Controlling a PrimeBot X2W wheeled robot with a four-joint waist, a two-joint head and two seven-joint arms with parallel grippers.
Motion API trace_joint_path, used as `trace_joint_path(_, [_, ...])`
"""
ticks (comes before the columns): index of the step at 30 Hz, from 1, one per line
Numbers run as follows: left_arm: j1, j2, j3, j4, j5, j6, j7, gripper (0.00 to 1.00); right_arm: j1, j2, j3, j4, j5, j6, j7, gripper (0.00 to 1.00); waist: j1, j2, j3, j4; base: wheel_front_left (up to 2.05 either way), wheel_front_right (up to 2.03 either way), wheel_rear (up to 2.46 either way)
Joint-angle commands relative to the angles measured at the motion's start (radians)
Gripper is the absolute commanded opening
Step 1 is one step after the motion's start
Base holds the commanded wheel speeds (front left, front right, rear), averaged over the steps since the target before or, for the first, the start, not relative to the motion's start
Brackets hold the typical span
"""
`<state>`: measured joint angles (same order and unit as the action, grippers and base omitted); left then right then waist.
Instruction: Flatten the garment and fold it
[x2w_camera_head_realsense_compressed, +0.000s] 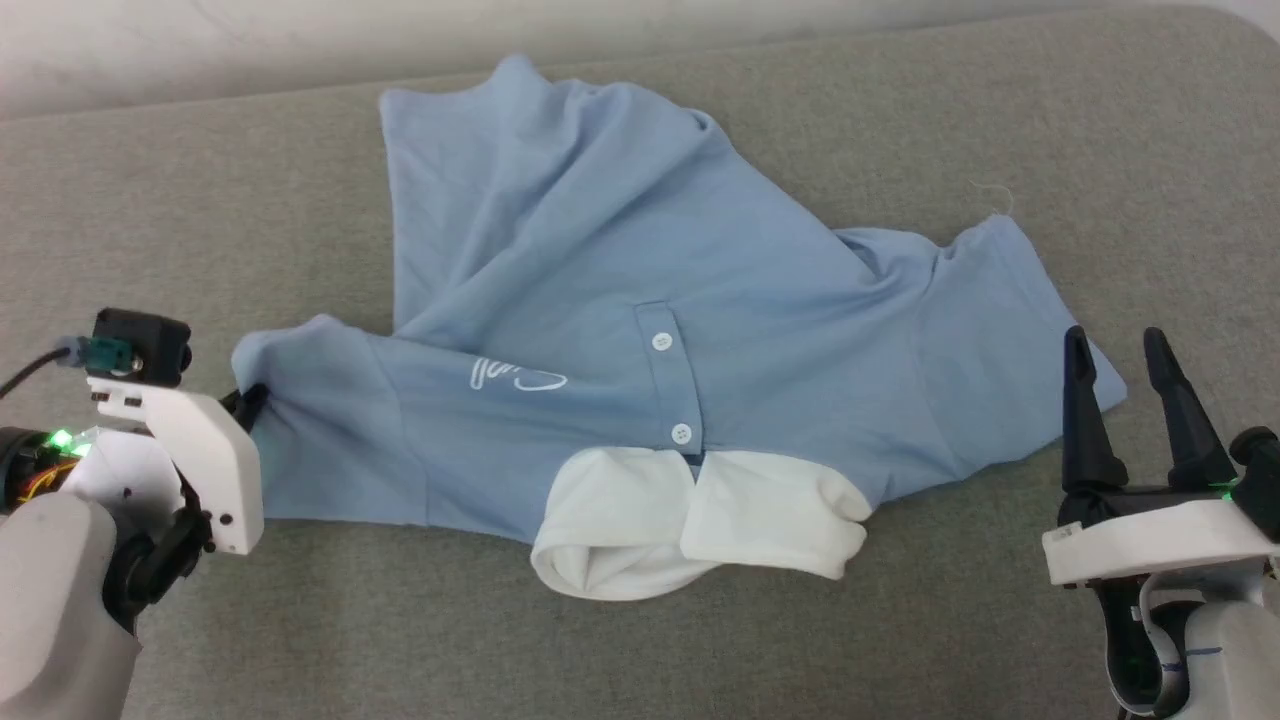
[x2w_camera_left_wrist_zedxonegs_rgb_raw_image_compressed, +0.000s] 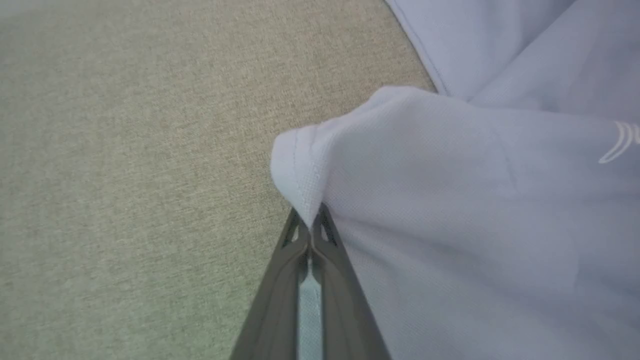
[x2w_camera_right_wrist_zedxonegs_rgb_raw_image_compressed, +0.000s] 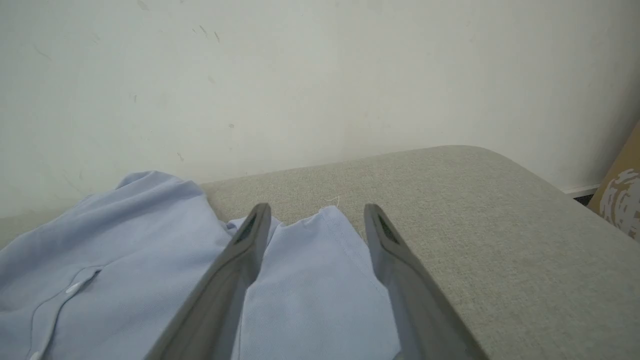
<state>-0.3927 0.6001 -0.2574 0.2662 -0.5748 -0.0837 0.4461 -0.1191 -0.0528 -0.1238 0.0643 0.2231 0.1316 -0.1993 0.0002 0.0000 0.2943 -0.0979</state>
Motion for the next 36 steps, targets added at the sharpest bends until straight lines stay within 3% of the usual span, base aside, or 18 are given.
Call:
trace_joint_path(1, [-0.022, -0.005, -0.014, 0.045, 0.023, -0.010, -0.031, 0.67, -0.016, 0.003, 0.006, 0.008, 0.006, -0.001, -0.013, 1.00, -0.0002, 0.0000, 0.022, -0.023, 0.00, 0.00, 0.00])
trace_joint_path(2, [-0.022, -0.005, -0.014, 0.045, 0.023, -0.010, -0.031, 0.67, -0.016, 0.003, 0.006, 0.008, 0.006, -0.001, -0.013, 1.00, -0.0002, 0.0000, 0.022, -0.023, 0.00, 0.00, 0.00])
trace_joint_path(3, [-0.026, -0.008, -0.022, 0.067, 0.032, -0.012, -0.046, 1.00, -0.016, 0.003, 0.006, 0.011, 0.007, -0.001, -0.015, 1.00, -0.0002, 0.0000, 0.022, -0.022, 0.00, 0.00, 0.00])
trace_joint_path(7, [-0.046, -0.049, -0.028, 0.140, 0.059, -0.002, -0.173, 1.00, -0.012, 0.003, 0.008, 0.028, -0.007, -0.001, -0.016, 1.00, -0.0002, 0.0000, -0.009, 0.001, 0.00, 0.00, 0.00])
trace_joint_path(15, [0.000, -0.133, -0.006, 0.110, 0.047, 0.008, -0.414, 1.00, 0.011, 0.003, -0.028, 0.012, -0.038, -0.001, 0.018, 1.00, -0.0002, 0.0000, -0.091, 0.059, 0.00, 0.00, 0.00])
trace_joint_path(23, [0.180, -0.185, 0.053, -0.006, 0.046, 0.085, -0.645, 1.00, 0.061, 0.001, -0.012, -0.011, -0.057, -0.001, 0.083, 1.00, -0.0002, 0.0000, -0.145, 0.099, 0.00, 0.00, 0.00])
trace_joint_path(30, [0.282, -0.180, 0.042, -0.094, 0.059, 0.177, -0.542, 1.00, 0.080, 0.002, 0.013, -0.030, -0.055, -0.001, 0.096, 1.00, -0.0002, 0.0000, -0.127, 0.101, 0.00, 0.00, 0.00])
trace_joint_path(36, [0.274, -0.133, 0.009, -0.158, 0.042, 0.191, -0.331, 1.00, 0.071, 0.002, 0.023, -0.027, -0.041, -0.001, 0.086, 1.00, -0.0002, 0.0000, -0.076, 0.092, 0.00, 0.00, 0.00])
